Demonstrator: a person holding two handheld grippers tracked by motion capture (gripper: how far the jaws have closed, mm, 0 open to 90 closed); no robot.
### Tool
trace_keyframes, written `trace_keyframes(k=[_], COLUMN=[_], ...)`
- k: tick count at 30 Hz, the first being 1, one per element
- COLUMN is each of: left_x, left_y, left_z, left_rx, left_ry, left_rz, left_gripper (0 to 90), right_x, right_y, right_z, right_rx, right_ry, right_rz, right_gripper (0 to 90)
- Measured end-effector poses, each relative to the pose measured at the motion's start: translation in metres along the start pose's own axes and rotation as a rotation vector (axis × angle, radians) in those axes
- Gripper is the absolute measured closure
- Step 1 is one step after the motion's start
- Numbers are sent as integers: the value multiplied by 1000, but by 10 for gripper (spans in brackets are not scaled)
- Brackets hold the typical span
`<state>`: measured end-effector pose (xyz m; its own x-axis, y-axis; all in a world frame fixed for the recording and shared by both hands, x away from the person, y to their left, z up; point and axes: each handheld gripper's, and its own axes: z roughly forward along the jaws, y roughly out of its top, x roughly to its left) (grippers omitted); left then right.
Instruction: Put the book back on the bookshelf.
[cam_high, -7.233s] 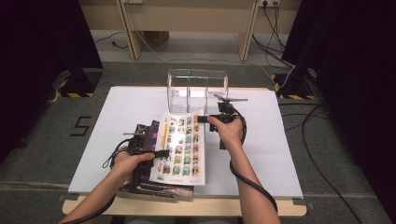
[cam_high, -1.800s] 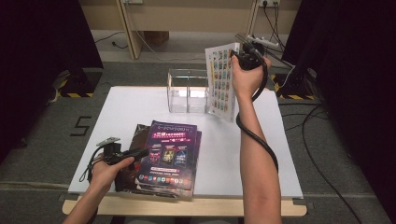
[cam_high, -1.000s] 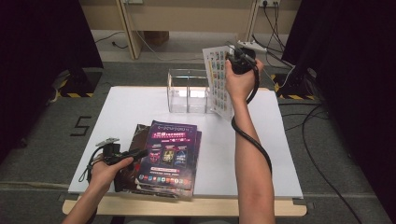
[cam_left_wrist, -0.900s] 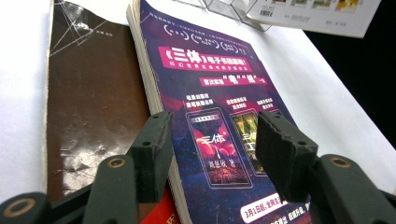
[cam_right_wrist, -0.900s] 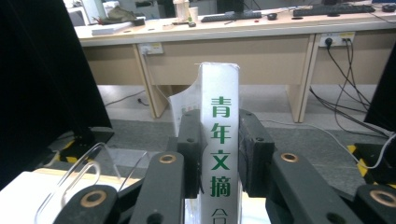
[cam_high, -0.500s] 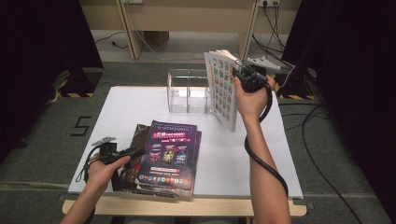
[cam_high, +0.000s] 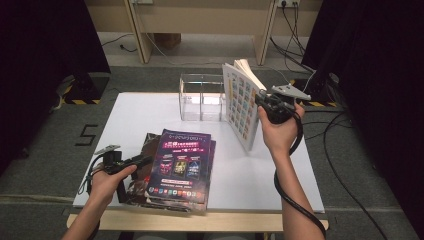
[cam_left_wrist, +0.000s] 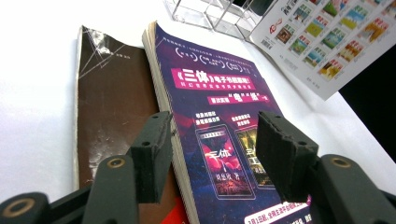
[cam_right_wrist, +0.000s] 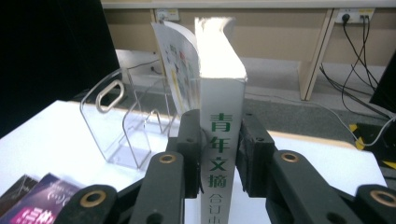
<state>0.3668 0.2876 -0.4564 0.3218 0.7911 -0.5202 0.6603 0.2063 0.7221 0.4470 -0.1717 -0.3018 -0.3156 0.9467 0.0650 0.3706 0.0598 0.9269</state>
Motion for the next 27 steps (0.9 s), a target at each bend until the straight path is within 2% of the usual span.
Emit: trace_keyframes(k=[6,11,20,27], left_x=[0,-1,0,1], left_y=[0,-1,-1,0], left_z=[0,2,1,0], left_rx=[-2,4,5,2], left_ry=[1,-1,0,1], left_rz=[-2,-2,-1,0], left_gripper=[450,450,449,449], right_x=[-2,-3,-5,-6], right_y=[-16,-20,-12,-2], right_z=[-12,-14,-6,6], right_rx=[10,21,7,36], right_ry=[-5,-13,-5,0], right_rz=[2,6,6,-2], right_gripper=[732,711,689,686])
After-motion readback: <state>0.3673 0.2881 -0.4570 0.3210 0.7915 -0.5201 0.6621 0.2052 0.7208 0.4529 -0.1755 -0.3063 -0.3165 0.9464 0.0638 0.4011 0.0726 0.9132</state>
